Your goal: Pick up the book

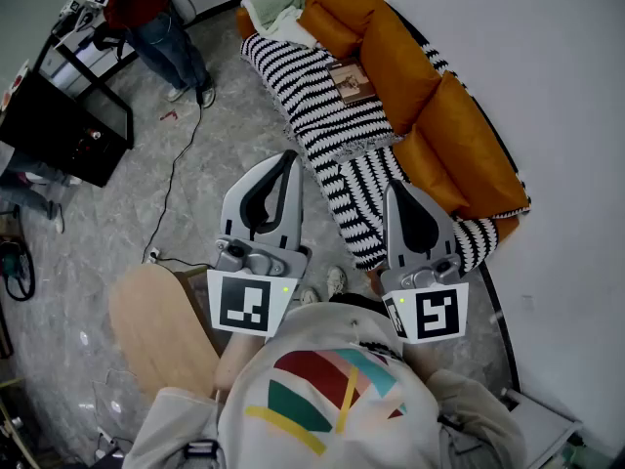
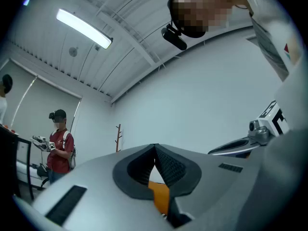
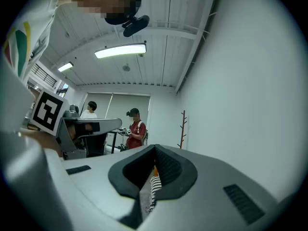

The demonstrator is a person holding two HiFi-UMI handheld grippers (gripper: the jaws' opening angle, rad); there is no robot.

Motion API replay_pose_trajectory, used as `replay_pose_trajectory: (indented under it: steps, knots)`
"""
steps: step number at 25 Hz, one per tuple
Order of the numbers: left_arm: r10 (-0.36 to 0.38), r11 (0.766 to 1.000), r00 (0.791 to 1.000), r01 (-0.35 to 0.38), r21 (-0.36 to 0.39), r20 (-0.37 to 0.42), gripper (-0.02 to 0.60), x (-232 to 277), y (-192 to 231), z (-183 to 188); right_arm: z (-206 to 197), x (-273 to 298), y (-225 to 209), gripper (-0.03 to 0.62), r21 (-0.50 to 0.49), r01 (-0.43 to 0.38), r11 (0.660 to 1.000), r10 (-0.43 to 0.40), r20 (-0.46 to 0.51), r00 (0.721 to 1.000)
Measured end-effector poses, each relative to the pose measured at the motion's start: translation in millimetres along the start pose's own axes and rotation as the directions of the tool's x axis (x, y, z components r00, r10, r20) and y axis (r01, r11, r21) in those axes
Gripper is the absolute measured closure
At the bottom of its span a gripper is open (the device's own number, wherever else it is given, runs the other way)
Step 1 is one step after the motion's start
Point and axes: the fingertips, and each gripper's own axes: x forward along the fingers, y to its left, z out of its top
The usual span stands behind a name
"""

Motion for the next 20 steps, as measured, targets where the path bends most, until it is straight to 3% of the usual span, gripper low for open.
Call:
replay_pose_trajectory:
  steps: [11, 20]
  knots:
    - [-0.006, 1.000, 1.000, 0.006, 0.007, -0.002, 0.574, 13, -7, -2, -2, 3, -5, 0.582, 0.030, -0.045, 0.999, 0.045, 0.008, 0.999]
    - [0.016, 0.999, 1.000, -0.015, 0.043, -0.014, 0.574, 30, -17, -9, -12, 8, -33, 0.580, 0.052, -0.060, 0.997, 0.059, 0.023, 0.998]
